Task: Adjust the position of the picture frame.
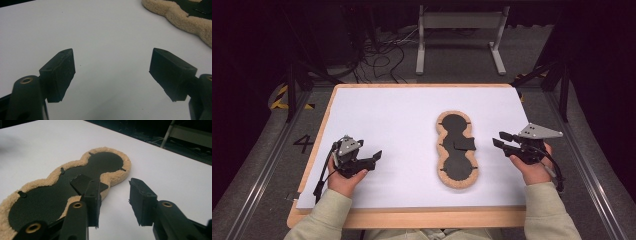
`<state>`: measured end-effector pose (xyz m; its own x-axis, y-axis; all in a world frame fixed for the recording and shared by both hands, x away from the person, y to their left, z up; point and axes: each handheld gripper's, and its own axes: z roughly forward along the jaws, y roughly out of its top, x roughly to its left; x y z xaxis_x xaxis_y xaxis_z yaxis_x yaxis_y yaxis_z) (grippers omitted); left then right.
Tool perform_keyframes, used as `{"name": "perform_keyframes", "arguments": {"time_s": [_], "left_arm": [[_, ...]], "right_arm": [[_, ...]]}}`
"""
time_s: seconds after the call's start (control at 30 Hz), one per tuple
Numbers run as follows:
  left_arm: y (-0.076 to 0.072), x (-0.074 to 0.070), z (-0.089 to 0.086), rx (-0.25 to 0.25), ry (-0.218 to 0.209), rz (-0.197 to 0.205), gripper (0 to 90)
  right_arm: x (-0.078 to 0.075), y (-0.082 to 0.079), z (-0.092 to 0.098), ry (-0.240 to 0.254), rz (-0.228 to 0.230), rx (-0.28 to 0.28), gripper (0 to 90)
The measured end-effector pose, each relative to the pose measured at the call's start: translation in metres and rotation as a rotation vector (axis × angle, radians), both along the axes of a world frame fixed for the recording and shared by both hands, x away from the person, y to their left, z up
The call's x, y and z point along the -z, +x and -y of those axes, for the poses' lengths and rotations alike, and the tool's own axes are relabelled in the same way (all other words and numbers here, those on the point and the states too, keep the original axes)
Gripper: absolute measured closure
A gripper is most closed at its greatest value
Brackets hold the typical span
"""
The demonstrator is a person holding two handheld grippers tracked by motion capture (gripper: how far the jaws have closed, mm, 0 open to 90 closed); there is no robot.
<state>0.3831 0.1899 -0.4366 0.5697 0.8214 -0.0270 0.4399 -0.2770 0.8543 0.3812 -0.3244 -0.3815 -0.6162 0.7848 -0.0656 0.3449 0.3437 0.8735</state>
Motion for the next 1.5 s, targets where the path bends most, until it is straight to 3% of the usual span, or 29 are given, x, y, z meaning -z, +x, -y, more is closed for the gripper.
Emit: {"name": "perform_keyframes", "arguments": {"time_s": [0.17,0.23,0.3,0.37,0.47,0.83,0.87,1.23,1.5], "left_arm": [[0.001,0.001,0.003,0.008,0.013,-0.004,21.1],[0.001,0.001,0.002,0.008,0.013,-0.004,21.2],[0.001,0.001,0.002,0.003,0.009,-0.006,21.1],[0.002,0.001,0.001,0.000,0.010,-0.005,21.2],[0.003,0.002,0.001,-0.002,0.012,-0.011,21.1],[0.004,0.001,0.001,-0.010,0.004,-0.009,22.1],[0.004,0.002,0.001,-0.008,0.003,-0.009,22.2],[0.005,0.003,0.002,-0.004,0.012,-0.022,22.4],[0.006,0.005,0.003,0.001,0.021,-0.031,22.4]], "right_arm": [[-0.002,-0.001,-0.003,-0.037,-0.018,-0.009,75.2],[-0.003,-0.001,-0.004,-0.046,-0.026,-0.010,87.0],[-0.003,0.000,-0.003,-0.041,-0.046,-0.019,90.0],[-0.002,0.003,-0.003,-0.027,-0.088,-0.051,90.0],[-0.001,0.003,-0.006,-0.046,-0.105,-0.060,90.0],[0.007,0.007,-0.022,-0.155,-0.178,-0.079,90.0],[0.011,0.008,-0.027,-0.181,-0.201,-0.078,90.0],[0.030,0.014,-0.046,-0.280,-0.327,-0.105,90.0],[0.043,0.019,-0.060,-0.348,-0.361,-0.104,90.0]]}}
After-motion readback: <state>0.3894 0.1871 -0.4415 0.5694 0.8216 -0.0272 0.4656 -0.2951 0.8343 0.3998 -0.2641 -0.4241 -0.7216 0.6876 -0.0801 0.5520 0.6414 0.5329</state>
